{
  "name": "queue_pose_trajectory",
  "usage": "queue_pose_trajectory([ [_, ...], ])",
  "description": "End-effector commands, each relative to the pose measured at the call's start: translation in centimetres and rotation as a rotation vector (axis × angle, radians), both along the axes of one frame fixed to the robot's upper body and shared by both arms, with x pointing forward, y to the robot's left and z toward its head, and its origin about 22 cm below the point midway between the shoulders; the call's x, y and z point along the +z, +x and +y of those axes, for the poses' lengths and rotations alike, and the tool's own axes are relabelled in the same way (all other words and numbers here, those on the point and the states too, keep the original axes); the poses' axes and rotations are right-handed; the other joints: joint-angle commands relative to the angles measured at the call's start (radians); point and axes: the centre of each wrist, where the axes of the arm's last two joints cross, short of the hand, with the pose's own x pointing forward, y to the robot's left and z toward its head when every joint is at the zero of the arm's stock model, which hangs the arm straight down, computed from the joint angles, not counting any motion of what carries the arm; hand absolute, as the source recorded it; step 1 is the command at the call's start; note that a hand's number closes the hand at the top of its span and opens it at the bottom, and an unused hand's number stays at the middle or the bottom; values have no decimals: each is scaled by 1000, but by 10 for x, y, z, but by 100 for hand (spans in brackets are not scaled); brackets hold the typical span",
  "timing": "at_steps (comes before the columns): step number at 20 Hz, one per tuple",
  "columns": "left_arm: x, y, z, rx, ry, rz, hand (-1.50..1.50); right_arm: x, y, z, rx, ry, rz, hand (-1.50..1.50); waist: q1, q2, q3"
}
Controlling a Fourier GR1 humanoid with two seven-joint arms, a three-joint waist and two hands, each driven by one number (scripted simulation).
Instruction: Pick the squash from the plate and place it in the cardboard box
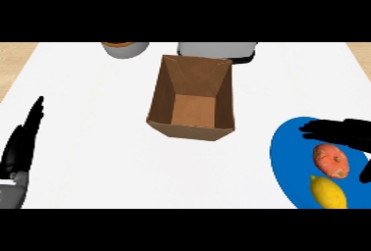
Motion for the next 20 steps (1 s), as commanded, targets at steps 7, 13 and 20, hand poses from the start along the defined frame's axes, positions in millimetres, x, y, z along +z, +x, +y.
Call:
queue_pose_trajectory([
  [7,-3,-5,9,2,-8,7,0,0,-21,2,3,-76,78,-150,0,0,0],
  [13,13,-9,-4,-11,-20,-1,0,-38,-16,25,-28,-47,3,150,8,0,1],
  [20,24,10,16,-3,-7,11,0,-29,12,45,-54,59,-181,150,6,3,1],
])
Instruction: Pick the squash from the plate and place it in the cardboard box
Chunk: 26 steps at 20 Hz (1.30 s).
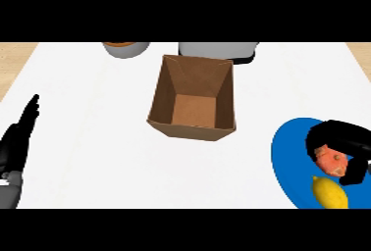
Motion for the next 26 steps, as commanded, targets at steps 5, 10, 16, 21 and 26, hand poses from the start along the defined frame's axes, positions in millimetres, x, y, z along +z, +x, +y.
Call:
queue_pose_trajectory([
  [5,-8,-1,3,-26,3,-4,0,12,51,21,-89,69,-163,150,25,9,7],
  [10,-5,6,-7,-58,-11,-21,0,69,104,36,-179,73,-233,150,63,20,8],
  [16,-2,4,-14,-45,0,-15,0,89,117,34,-221,210,-417,150,37,12,7],
  [21,-4,9,-16,-18,9,-6,0,122,125,44,-55,412,-528,150,14,6,7],
  [26,-4,6,-1,10,-3,-6,0,144,137,91,32,487,-450,150,-1,-1,5],
])
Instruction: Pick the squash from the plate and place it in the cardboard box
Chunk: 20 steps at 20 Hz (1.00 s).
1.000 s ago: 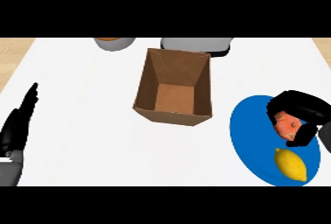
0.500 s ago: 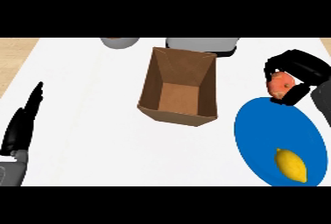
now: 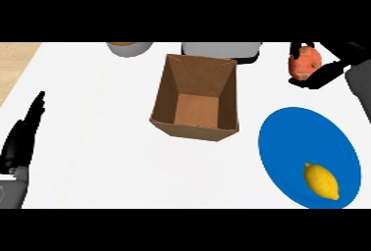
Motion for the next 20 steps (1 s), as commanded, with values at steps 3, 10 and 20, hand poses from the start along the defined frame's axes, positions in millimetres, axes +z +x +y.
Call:
queue_pose_trajectory([
  [3,-12,-17,3,6,-8,16,0,15,7,45,167,95,93,150,-14,-9,-1],
  [10,-6,1,7,25,-15,9,0,30,11,125,200,167,236,150,-23,-6,-1],
  [20,-10,-12,1,16,23,-1,0,33,-4,240,188,200,402,150,-10,-4,-1],
])
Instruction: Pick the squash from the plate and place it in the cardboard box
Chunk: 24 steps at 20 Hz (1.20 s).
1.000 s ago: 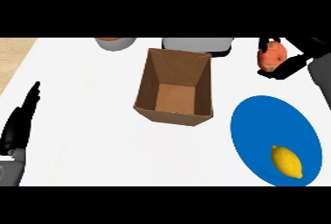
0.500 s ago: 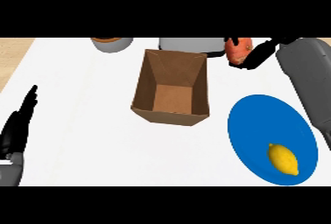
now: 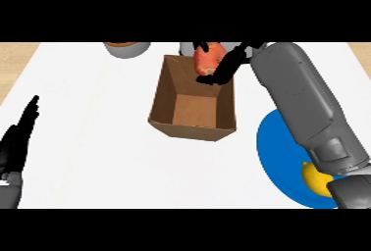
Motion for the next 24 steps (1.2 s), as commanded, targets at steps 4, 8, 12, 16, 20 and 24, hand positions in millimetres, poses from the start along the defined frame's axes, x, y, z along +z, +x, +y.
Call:
queue_pose_trajectory([
  [4,-9,-6,-3,3,-13,-1,0,-18,-14,64,-2,-32,73,150,5,4,0],
  [8,1,8,-4,-23,-12,-19,0,-40,-15,84,-30,-77,71,150,16,8,0],
  [12,-5,7,-27,-60,-22,-9,0,-47,-18,98,-150,-91,53,150,45,12,0],
  [16,3,17,-26,-50,-6,-15,0,-69,-14,89,-156,-141,251,-150,54,14,0],
  [20,8,23,-22,-69,-7,-29,0,-85,-11,81,-157,-129,254,-150,59,22,0],
  [24,16,20,-13,-76,-4,-17,0,-90,-17,84,-116,19,210,-150,71,20,0],
])
